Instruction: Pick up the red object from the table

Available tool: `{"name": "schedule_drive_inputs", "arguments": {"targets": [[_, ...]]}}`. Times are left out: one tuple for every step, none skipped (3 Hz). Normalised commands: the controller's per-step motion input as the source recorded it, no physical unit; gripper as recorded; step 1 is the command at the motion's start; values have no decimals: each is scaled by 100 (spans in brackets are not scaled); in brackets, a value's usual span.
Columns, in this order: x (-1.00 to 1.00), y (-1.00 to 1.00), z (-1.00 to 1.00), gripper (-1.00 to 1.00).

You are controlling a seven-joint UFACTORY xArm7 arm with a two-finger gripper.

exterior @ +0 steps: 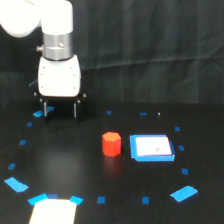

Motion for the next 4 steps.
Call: {"name": "schedule_drive_inputs", "arguments": {"targets": [[100, -64, 0, 90], [100, -81, 29, 100], [95, -75, -28, 100], [20, -77, -22, 100]]}}
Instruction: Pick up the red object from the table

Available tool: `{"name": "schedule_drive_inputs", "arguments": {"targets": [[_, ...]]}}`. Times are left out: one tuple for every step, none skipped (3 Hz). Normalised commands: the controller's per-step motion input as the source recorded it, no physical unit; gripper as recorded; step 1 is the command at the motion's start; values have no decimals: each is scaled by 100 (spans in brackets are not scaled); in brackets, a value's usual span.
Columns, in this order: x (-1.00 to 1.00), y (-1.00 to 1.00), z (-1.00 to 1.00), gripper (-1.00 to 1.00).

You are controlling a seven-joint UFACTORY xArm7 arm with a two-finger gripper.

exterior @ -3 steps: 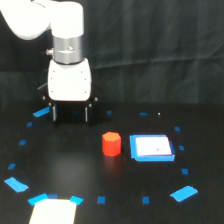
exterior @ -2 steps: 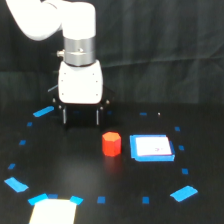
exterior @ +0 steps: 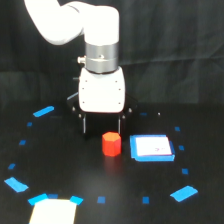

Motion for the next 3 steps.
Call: {"name": "schedule_drive_inputs", "arguments": {"targets": [[-66, -24, -18, 100], [-98, 12, -10, 100], [-2, -89, 15, 100]]}}
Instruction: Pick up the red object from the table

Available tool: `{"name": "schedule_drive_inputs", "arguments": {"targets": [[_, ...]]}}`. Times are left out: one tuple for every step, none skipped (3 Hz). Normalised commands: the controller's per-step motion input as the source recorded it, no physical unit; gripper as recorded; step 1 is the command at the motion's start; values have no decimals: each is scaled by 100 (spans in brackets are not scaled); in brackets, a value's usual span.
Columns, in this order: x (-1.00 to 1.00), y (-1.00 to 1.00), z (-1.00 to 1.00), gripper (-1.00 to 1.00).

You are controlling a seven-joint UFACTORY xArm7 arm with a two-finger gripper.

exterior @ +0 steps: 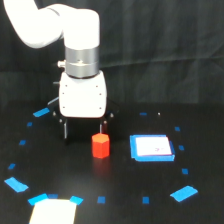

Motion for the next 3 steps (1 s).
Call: {"name": "schedule_drive_inputs", "arguments": {"targets": [[100, -71, 42, 51], [100, -84, 50, 100], [-10, -25, -58, -100]]}}
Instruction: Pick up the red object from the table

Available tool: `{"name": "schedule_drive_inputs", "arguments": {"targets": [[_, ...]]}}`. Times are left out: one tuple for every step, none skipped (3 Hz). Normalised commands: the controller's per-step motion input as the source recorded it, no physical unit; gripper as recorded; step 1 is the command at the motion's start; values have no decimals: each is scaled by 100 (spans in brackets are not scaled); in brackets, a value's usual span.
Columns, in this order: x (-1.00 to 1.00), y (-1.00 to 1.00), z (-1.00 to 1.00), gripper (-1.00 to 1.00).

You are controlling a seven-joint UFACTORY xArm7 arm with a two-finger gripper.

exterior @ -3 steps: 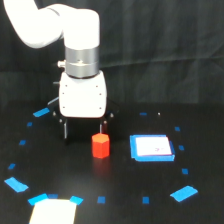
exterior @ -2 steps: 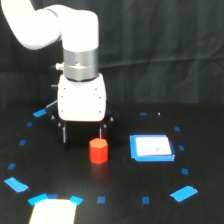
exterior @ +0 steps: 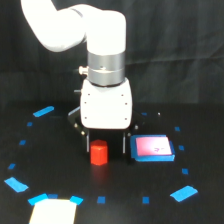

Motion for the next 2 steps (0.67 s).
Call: {"name": "schedule_drive_inputs", "arguments": {"targets": [[-76, -59, -57, -100], [100, 66, 78, -100]]}}
